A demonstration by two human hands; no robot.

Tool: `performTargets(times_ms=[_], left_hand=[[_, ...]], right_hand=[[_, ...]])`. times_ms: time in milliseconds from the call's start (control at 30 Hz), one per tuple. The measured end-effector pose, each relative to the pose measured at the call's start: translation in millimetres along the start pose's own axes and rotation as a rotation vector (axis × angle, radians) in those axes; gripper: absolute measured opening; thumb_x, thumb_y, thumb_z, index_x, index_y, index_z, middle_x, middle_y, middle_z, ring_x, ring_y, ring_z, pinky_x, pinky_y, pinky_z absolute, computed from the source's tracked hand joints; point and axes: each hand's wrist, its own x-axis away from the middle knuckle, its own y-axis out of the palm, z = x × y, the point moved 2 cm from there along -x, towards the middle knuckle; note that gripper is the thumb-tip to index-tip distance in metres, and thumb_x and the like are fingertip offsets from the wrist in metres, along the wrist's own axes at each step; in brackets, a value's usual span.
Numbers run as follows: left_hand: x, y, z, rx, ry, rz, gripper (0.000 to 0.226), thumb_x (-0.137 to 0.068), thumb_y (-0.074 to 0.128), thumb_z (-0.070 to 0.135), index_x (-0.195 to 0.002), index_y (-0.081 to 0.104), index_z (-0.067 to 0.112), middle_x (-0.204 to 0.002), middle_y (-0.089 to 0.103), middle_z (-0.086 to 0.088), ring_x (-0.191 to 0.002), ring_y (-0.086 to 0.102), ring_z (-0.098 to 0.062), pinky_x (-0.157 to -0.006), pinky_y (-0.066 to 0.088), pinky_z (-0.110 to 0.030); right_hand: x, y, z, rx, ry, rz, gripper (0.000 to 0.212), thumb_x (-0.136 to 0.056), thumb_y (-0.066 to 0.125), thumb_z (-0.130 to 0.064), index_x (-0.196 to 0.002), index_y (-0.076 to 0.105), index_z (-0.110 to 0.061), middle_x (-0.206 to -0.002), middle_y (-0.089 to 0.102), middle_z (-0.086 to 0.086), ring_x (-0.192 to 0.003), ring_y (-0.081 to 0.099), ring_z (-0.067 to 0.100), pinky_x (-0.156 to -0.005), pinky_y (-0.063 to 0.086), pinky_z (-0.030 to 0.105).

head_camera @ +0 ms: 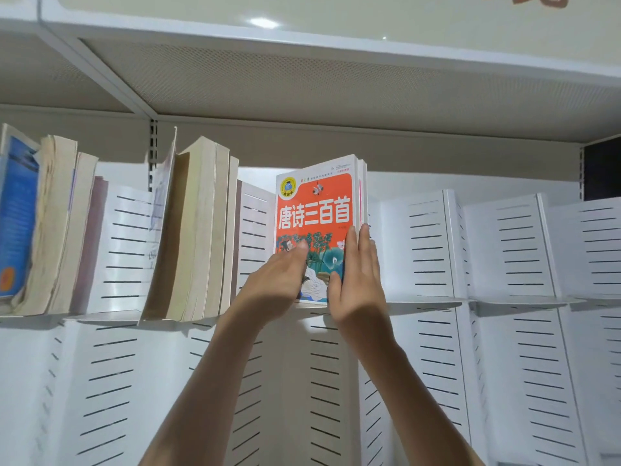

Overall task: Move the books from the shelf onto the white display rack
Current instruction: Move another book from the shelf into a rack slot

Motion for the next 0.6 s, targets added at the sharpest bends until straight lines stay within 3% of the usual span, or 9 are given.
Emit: performTargets(times_ms=[100,233,367,433,533,600], left_hand=[[2,1,4,0.044,0.035,-0.018,0.052,-0.108,0.012,0.043,-0.152,0.033,0.027,-0.149,0.046,-0.002,-0.132,0.043,-0.023,-0.111,0.031,-0.034],[3,3,1,0.068,0.085,-0.018,0.053,-0.106,0.014,0.047,-0.155,0.03,0.031,-0.151,0.044,0.004,-0.136,0.043,-0.02,-0.116,0.032,-0.036],[12,5,4,0.015,0.15,-0.011,0.062,-0.099,0.014,0.052,-0.157,0.023,0.032,-0.161,0.029,0.006,-0.149,0.023,-0.014,-0.12,0.024,-0.042],[14,6,6,-0.079,0.166,-0.02,0.054,-0.106,0.015,0.044,-0.158,0.017,0.033,-0.164,0.021,0.011,-0.152,0.013,-0.013,-0.121,0.023,-0.044],[16,7,10,-0.198,0.136,-0.012,0.05,-0.109,0.012,0.04,-0.158,0.008,0.037,-0.165,0.012,0.017,-0.153,0.005,-0.009,-0.119,0.026,-0.042],[16,9,11,-0.247,0.113,-0.001,0.05,-0.108,0.011,0.044,-0.157,0.005,0.041,-0.165,0.009,0.018,-0.153,0.004,-0.008,-0.117,0.028,-0.043]], right_hand=[[5,3,6,0.015,0.038,0.0,0.062,-0.097,0.037,-0.022,-0.155,0.021,-0.007,-0.159,0.023,0.024,-0.145,0.03,0.04,-0.107,0.044,0.048],[-1,-2,5,0.005,0.088,-0.054,0.067,-0.098,0.051,-0.018,-0.156,0.018,-0.008,-0.162,0.021,0.014,-0.14,0.036,0.035,-0.113,0.028,0.032],[-3,-14,1,0.013,0.154,-0.154,0.075,-0.1,0.055,-0.025,-0.157,0.006,-0.023,-0.166,0.008,-0.001,-0.136,0.04,0.027,-0.106,0.036,0.031],[-1,-18,1,-0.014,0.149,-0.188,0.076,-0.1,0.054,-0.028,-0.157,0.004,-0.025,-0.166,0.004,-0.005,-0.139,0.038,0.022,-0.105,0.038,0.03],[7,-22,5,-0.078,0.101,-0.172,0.072,-0.1,0.053,-0.027,-0.157,0.009,-0.024,-0.166,0.008,-0.004,-0.141,0.035,0.018,-0.106,0.038,0.025],[15,-23,8,-0.067,0.048,-0.13,0.065,-0.098,0.051,-0.029,-0.156,0.021,-0.026,-0.164,0.018,0.0,-0.135,0.044,0.019,-0.099,0.039,0.019]])
